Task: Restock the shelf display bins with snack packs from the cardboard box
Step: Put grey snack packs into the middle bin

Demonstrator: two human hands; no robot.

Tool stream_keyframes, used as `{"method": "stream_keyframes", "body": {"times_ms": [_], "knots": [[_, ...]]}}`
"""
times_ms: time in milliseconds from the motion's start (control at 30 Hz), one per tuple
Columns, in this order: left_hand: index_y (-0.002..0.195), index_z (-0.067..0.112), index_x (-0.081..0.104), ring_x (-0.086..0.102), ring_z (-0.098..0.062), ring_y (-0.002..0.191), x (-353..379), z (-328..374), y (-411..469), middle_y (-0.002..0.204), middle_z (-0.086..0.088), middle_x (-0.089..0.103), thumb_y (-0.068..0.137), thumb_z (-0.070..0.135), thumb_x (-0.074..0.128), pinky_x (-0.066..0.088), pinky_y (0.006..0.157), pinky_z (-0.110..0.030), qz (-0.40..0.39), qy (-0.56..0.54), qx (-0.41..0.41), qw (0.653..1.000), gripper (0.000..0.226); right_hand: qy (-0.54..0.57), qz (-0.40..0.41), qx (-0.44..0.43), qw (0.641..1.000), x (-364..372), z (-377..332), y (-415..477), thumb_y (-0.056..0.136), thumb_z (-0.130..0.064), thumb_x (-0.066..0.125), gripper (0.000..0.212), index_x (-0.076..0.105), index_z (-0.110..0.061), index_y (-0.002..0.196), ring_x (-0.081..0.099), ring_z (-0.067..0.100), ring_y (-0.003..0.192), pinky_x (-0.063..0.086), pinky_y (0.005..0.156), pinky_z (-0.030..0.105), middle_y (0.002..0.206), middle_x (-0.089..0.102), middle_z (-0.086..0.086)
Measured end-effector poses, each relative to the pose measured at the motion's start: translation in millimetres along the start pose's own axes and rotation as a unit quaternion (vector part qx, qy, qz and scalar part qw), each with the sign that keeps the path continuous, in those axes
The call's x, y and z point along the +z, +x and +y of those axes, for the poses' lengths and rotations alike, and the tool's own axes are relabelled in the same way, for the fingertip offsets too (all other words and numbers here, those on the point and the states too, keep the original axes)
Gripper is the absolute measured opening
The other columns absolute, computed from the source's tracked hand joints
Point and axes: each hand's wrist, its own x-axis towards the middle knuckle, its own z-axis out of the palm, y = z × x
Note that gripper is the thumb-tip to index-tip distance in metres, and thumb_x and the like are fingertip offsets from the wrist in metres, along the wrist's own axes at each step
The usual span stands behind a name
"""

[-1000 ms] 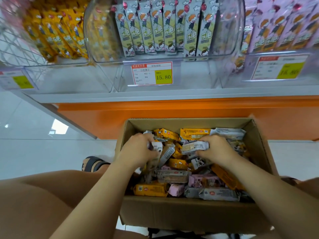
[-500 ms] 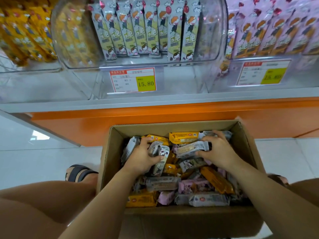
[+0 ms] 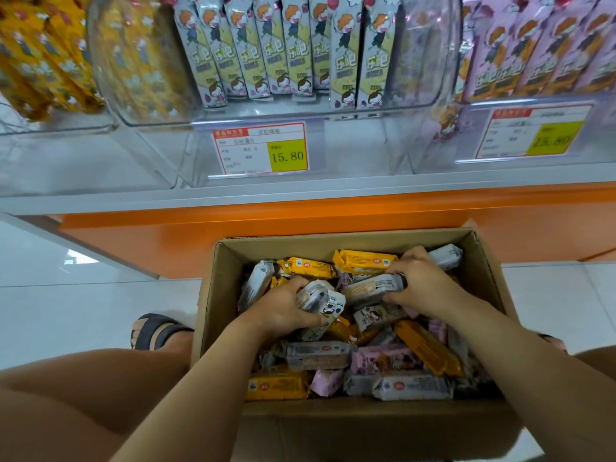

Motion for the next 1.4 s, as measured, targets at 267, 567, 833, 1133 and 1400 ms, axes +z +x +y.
{"method": "stream_keyframes", "body": {"times_ms": [267, 567, 833, 1133, 1400], "knots": [[0.130, 0.028, 0.040, 0.061, -0.006, 0.092, 7.2, -0.1, -11.0, 0.102, 0.012, 0.059, 0.081, 0.031, 0.076, 0.049, 0.072, -0.016, 0.052, -0.018, 0.051, 0.997, 0.061, 0.006, 0.042, 0.013, 0.999, 5.1, -6.6, -8.4, 0.080, -0.025, 0.074, 0.037, 0.064, -0.020, 0.116, 0.042, 0.020, 0.118, 0.032, 0.101, 0.026, 0.125, 0.036, 0.005], [0.123, 0.031, 0.039, 0.064, -0.011, 0.092, 9.6, 0.8, -11.6, 0.107, 0.006, 0.063, 0.081, 0.028, 0.076, 0.056, 0.075, -0.030, 0.051, 0.005, 0.071, 0.996, 0.056, 0.056, 0.108, -0.032, 0.992, 2.5, -20.0, -25.9, 0.075, -0.013, 0.078, 0.032, 0.069, -0.013, 0.106, 0.051, 0.016, 0.104, 0.040, 0.091, 0.023, 0.113, 0.038, -0.003], [0.132, 0.030, 0.040, 0.062, -0.012, 0.104, 11.9, -6.7, -13.3, 0.114, 0.007, 0.064, 0.080, 0.029, 0.077, 0.050, 0.095, -0.042, 0.027, -0.022, 0.066, 0.997, 0.064, 0.066, 0.126, -0.053, 0.988, 15.1, -39.8, -52.4, 0.079, -0.020, 0.075, 0.031, 0.066, -0.016, 0.109, 0.053, 0.012, 0.091, 0.045, 0.079, 0.025, 0.112, 0.033, -0.008], [0.148, 0.034, 0.026, 0.056, -0.012, 0.117, 14.5, -11.3, -18.3, 0.133, 0.004, 0.057, 0.085, 0.022, 0.072, 0.046, 0.100, -0.032, 0.051, -0.012, 0.082, 0.995, 0.079, 0.200, 0.152, -0.001, 0.968, 53.1, -50.8, -47.0, 0.074, -0.026, 0.081, 0.045, 0.064, -0.011, 0.112, 0.043, 0.004, 0.097, 0.027, 0.077, -0.002, 0.111, 0.038, -0.005], [0.151, 0.035, 0.016, 0.056, -0.009, 0.114, 14.1, -14.5, -16.6, 0.136, 0.007, 0.053, 0.084, 0.027, 0.073, 0.044, 0.090, -0.021, 0.053, 0.006, 0.078, 0.995, 0.088, 0.253, 0.065, -0.017, 0.965, 51.6, -53.2, -30.0, 0.073, -0.022, 0.081, 0.068, 0.051, -0.017, 0.134, 0.040, 0.005, 0.102, 0.029, 0.087, 0.008, 0.115, 0.037, -0.006]]}}
